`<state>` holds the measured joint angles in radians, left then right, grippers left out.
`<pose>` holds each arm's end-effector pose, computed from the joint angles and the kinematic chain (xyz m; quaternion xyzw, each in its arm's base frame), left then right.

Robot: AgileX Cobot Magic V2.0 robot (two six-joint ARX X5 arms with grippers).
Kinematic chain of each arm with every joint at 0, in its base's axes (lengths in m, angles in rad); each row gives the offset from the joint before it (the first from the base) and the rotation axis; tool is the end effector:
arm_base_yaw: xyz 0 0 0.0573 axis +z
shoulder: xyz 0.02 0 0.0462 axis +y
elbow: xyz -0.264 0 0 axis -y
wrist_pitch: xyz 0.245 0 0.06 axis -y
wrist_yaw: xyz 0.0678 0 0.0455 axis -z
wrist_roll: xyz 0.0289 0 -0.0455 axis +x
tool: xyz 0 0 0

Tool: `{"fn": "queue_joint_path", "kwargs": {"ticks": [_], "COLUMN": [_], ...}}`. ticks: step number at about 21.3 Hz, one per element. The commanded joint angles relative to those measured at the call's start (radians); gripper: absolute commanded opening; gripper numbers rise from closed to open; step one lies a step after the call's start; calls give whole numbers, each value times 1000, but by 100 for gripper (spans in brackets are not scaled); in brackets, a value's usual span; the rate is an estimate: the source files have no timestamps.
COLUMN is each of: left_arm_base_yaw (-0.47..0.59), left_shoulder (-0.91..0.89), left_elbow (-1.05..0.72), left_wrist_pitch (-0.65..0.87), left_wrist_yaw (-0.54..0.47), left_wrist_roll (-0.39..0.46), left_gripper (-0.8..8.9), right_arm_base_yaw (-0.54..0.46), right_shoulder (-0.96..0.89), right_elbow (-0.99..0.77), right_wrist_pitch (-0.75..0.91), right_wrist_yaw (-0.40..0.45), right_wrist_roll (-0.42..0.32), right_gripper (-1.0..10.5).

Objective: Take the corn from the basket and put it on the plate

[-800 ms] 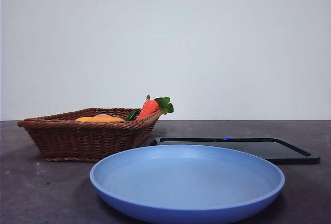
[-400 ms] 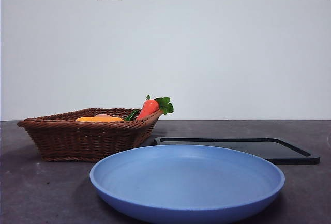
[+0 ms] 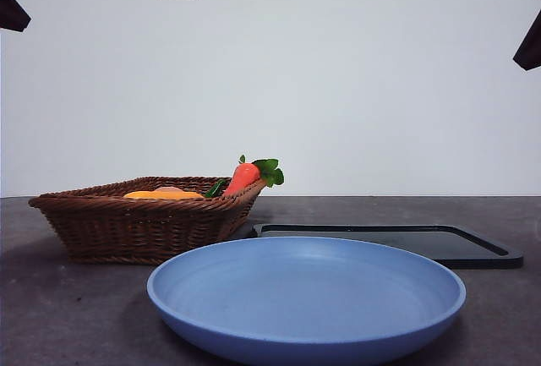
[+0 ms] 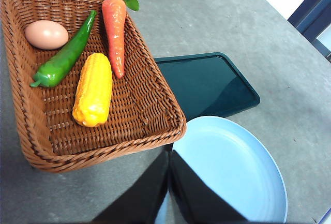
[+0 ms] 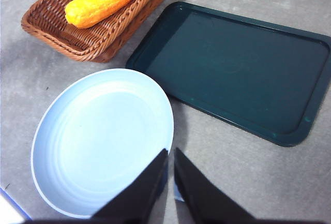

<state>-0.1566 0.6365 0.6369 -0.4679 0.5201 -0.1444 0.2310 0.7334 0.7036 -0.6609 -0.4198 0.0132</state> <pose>0.1317 -0.0353 0.2787 -0.1080 0.2505 -0.3056 0.9122 0.1367 0.0442 0.2729 0.0378 0.3390 0.2986 0.8913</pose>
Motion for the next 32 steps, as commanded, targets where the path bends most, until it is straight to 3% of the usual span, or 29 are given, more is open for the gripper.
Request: {"fn": "queue_joint_path", "kwargs": {"ticks": [1, 4, 6, 10, 14, 22, 32], "left_arm_base_yaw": [-3, -3, -3, -3, -3, -3, -3], "left_shoulder": [5, 6, 6, 6, 6, 6, 6], "left_elbow": [15, 17, 17, 17, 17, 17, 17], "left_wrist_pitch": [19, 22, 22, 23, 23, 19, 20], "left_wrist_yaw": [-4, -4, -4, -4, -3, -3, -4], "left_wrist_roll": [13, 3, -2, -6, -6, -6, -6], "left_gripper": [35, 329, 426, 425, 425, 425, 425], "right_arm_base_yaw": [5, 5, 5, 6, 37, 124, 146], "right_shoulder": [3, 4, 12, 92, 258, 584, 748], "right_elbow": [18, 18, 18, 18, 18, 18, 18], "right_wrist_pitch": [19, 24, 25, 24, 31, 177, 290], "right_wrist_yaw": [1, 2, 1, -39, -79, -78, -78], "right_wrist_roll": [-14, 11, 30, 82, 84, 92, 118], "right_gripper": [23, 294, 321, 319, 307, 274, 210]}}
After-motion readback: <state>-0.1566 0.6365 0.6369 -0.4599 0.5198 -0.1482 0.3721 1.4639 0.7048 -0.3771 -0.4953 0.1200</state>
